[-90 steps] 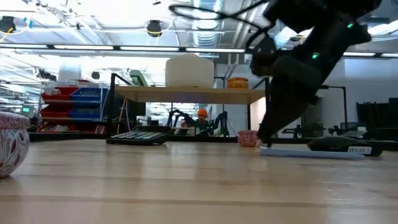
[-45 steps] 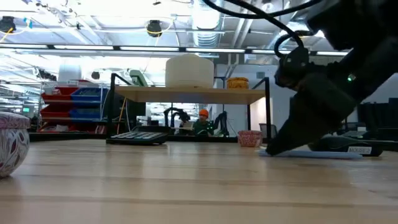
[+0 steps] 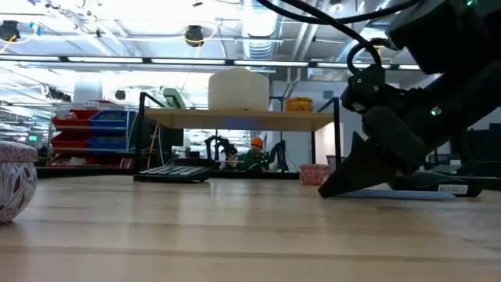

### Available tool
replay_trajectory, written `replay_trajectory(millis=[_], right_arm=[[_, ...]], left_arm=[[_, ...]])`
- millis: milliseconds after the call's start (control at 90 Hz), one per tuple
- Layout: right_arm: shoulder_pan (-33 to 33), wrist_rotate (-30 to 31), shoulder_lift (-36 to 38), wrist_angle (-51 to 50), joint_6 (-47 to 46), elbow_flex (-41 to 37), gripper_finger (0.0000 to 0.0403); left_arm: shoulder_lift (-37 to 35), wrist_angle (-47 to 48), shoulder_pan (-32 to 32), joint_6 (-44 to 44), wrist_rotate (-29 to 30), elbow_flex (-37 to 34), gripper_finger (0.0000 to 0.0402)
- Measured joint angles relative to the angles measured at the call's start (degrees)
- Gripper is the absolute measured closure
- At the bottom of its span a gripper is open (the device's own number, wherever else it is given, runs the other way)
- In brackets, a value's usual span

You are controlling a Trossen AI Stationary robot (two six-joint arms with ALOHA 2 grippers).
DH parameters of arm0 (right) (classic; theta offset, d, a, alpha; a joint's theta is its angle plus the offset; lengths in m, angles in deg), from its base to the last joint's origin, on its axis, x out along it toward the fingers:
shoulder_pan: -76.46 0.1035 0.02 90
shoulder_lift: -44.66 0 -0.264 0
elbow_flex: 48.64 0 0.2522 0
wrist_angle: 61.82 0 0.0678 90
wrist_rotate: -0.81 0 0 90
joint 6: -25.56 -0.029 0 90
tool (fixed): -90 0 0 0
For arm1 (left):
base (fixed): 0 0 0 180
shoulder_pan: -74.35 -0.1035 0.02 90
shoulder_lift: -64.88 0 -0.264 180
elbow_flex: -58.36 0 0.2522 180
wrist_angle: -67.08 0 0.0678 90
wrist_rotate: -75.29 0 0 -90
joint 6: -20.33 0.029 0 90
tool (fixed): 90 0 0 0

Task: Stock shelves
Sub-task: Put the gray pen into the white desk organizer

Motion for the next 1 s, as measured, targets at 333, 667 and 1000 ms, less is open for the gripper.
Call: replay_trajectory(millis=[333,667,1000], right_arm=[[-0.22,-0.42,0.22,-1.76,-4.14,0.02,0.0259],[0.51,-0.5,0.27,0.62,-4.31,-1.22,0.024],[1.95,1.9,0.28,3.51,-3.19,-3.45,0.0281]], left_arm=[[0.0,0.12,0.0,0.0,0.04,0.0,0.0164],[0.0,0.11,0.0,0.02,-0.1,0.0,0.0164],[0.0,0.12,0.0,0.02,-0.16,0.0,0.0164]])
